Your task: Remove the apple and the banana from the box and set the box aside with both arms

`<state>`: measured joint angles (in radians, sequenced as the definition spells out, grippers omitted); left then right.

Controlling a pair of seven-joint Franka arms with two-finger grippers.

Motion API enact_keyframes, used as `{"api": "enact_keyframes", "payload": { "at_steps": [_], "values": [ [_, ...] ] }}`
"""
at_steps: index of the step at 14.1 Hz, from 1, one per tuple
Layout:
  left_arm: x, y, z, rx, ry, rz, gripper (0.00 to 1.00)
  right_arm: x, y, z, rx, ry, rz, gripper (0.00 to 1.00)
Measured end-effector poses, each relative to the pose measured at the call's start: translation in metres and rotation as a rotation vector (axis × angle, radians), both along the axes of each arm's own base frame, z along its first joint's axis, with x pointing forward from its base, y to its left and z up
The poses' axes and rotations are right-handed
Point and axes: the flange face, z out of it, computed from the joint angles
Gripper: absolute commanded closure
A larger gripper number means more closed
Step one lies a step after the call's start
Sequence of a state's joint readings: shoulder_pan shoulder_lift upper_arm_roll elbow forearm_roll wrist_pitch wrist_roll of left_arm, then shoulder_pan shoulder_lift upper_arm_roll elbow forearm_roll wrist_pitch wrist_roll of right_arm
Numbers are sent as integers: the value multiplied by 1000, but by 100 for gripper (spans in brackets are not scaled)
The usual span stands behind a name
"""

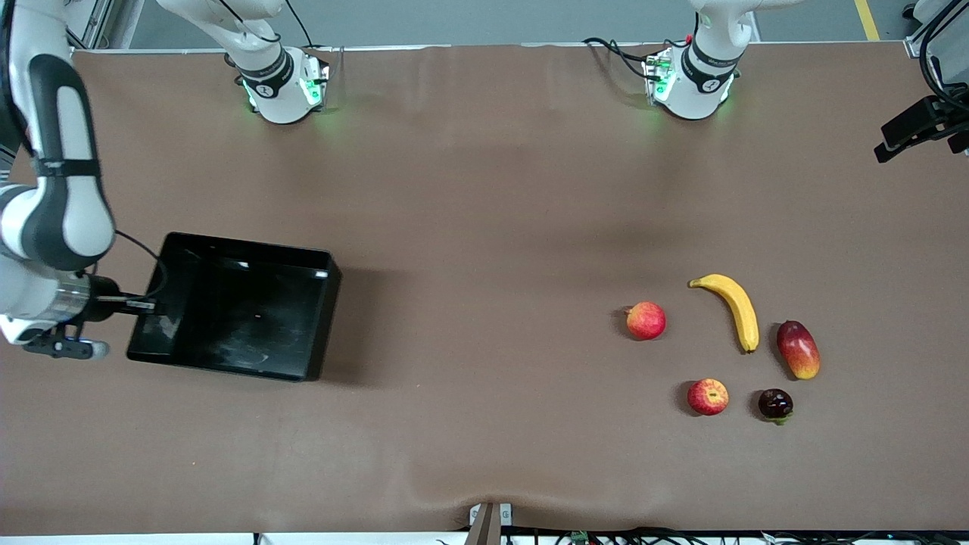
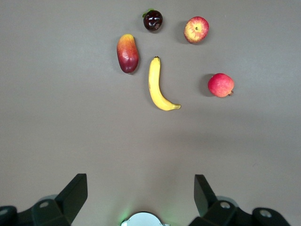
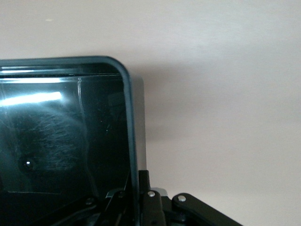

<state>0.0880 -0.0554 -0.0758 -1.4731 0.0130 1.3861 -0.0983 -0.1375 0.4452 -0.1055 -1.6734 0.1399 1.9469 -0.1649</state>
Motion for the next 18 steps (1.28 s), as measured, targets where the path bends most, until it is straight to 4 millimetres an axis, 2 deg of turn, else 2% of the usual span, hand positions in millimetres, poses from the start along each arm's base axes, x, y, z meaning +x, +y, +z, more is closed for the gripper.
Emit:
{"api": "enact_keyframes", "payload": {
  "at_steps": [2, 4, 5, 6, 7, 10, 12, 14, 15, 18],
  "values": [
    [0, 2, 0, 0, 0, 3, 0, -3, -34, -26, 0, -9, 9, 100],
    [0, 2, 0, 0, 0, 4, 0, -6, -58, -48, -2, -14, 16, 100],
    [0, 1, 0, 0, 1, 3, 0, -9, -65, -58, 0, -9, 17, 88],
    [0, 1, 0, 0, 1, 2, 0, -10, -70, -65, 2, -2, 13, 39],
    [0, 0, 0, 0, 1, 0, 0, -12, -72, -71, 5, 6, 13, 0],
    [0, -3, -1, 0, 2, -5, 0, -9, -71, -69, 7, 0, 16, 0],
    [0, -3, -1, 0, 2, -6, 0, -1, -68, -58, 3, -25, 24, 0],
    [0, -4, -1, 0, 2, -6, 0, 13, -57, -30, 1, -59, 47, 0],
    [0, -4, -1, 1, 2, -3, 0, 20, -46, -12, 8, -61, 68, 0],
    [0, -6, -1, 2, 2, 30, 0, 29, 13, 56, 17, -36, 61, 0]
  ]
}}
